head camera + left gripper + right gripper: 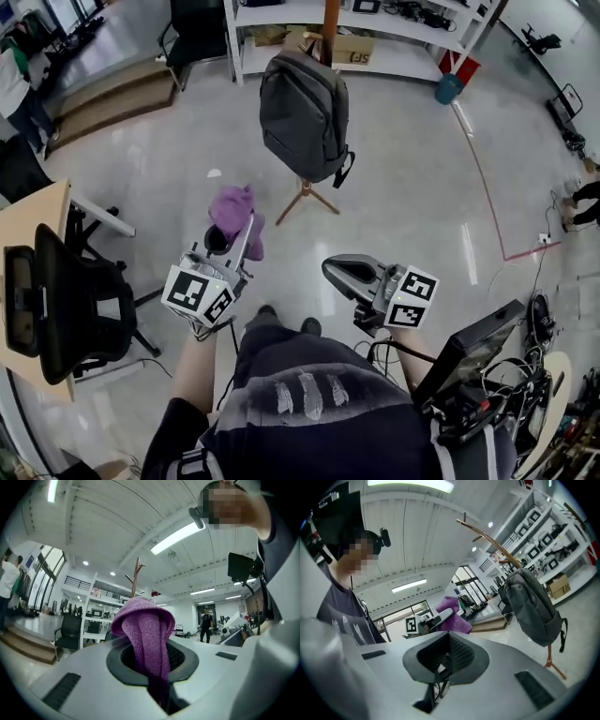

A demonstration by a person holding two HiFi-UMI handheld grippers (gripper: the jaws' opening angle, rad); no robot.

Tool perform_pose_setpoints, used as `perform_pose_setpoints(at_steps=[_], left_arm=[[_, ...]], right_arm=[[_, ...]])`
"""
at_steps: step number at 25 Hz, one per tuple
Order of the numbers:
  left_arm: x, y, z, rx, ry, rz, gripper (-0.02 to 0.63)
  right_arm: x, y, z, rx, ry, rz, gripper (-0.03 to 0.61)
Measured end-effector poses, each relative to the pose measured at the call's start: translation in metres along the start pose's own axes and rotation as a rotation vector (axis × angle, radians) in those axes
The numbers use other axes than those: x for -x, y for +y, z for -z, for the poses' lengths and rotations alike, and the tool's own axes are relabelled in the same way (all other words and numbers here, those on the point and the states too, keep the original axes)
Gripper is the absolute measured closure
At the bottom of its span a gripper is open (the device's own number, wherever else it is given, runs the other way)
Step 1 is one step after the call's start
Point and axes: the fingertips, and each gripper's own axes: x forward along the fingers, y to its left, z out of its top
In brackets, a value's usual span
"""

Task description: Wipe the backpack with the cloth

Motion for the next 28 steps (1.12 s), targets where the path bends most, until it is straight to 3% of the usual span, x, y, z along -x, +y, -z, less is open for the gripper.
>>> perform_pose_setpoints(at_steps=[4,8,13,16,20,25,28], left_arm=[[-0.093,0.108,0.008,-0.067,0.002,-0.025,0.561],[-0.194,0.200,0.017,-0.050,0.023,-0.017,0.561],[-0.284,0.247,0.048,-0.128,0.113,0.005,0.561],[-0.313,0.229,0.077,-0.146,0.152,0.046,0.561],[-0.316,0.168,0.115,-0.207,0.220,0.218,0.561],[-0.301,0.097,0.133,-0.086,0.257,0.411,0.561],[-0.291,0.068,0.138,-0.091,0.282,0.495,0.561]], right_arm=[[-0.046,-0.082,-0.040,0.035,0.016,0.075,0.586],[-0.068,-0.160,-0.093,0.048,-0.023,0.302,0.586],[-0.073,-0.244,-0.135,0.090,-0.003,0.516,0.586],[-0.067,-0.277,-0.146,0.100,0.021,0.565,0.586],[-0.077,-0.304,-0.143,0.116,0.084,0.554,0.586],[-0.079,-0.320,-0.147,0.087,0.090,0.475,0.586],[-0.072,-0.325,-0.150,0.050,0.063,0.423,0.586]])
